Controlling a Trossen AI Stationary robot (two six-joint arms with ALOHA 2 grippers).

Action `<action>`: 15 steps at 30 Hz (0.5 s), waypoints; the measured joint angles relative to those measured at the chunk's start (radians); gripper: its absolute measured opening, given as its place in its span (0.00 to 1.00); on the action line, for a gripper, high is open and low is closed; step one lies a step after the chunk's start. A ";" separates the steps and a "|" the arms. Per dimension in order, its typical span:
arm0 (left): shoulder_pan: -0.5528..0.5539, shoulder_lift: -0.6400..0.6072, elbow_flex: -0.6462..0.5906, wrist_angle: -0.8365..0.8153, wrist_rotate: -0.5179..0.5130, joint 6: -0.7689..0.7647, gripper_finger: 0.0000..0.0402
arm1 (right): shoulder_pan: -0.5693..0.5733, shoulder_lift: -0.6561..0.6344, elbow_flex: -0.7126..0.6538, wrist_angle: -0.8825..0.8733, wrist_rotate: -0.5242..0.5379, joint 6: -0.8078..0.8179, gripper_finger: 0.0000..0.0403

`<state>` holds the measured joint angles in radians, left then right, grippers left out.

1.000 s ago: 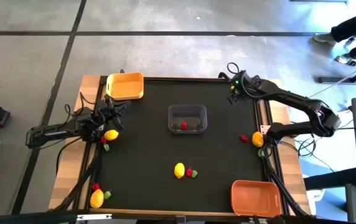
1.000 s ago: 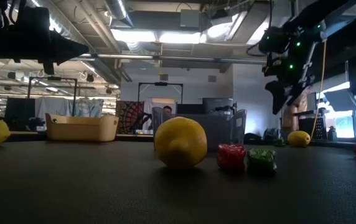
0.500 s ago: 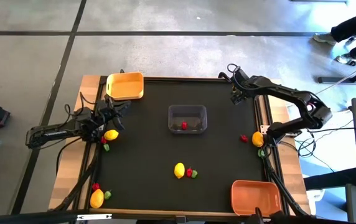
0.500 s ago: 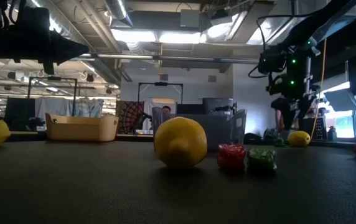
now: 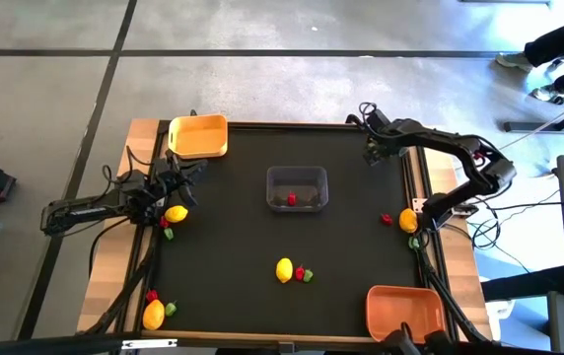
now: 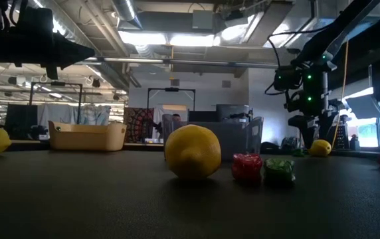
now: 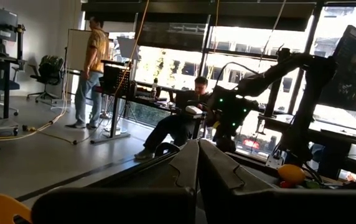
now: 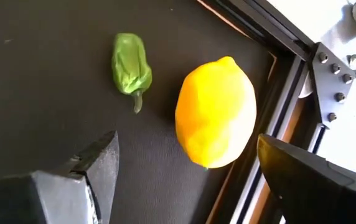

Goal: Sort produce into baskets
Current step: Put the yellow lemon into the yellow bin

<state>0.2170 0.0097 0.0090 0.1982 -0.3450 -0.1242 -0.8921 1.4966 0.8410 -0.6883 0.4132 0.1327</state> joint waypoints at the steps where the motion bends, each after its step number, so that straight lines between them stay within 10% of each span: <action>1: 0.000 0.000 0.000 0.000 0.000 0.000 0.01 | 0.000 0.009 0.001 0.003 0.014 0.014 0.79; 15: 0.000 0.000 0.000 -0.001 0.000 0.001 0.01 | 0.001 0.145 0.095 -0.058 0.115 0.072 0.79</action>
<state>0.2169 0.0097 0.0090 0.1970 -0.3450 -0.1234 -0.8909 1.6420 0.9361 -0.7468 0.5282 0.2049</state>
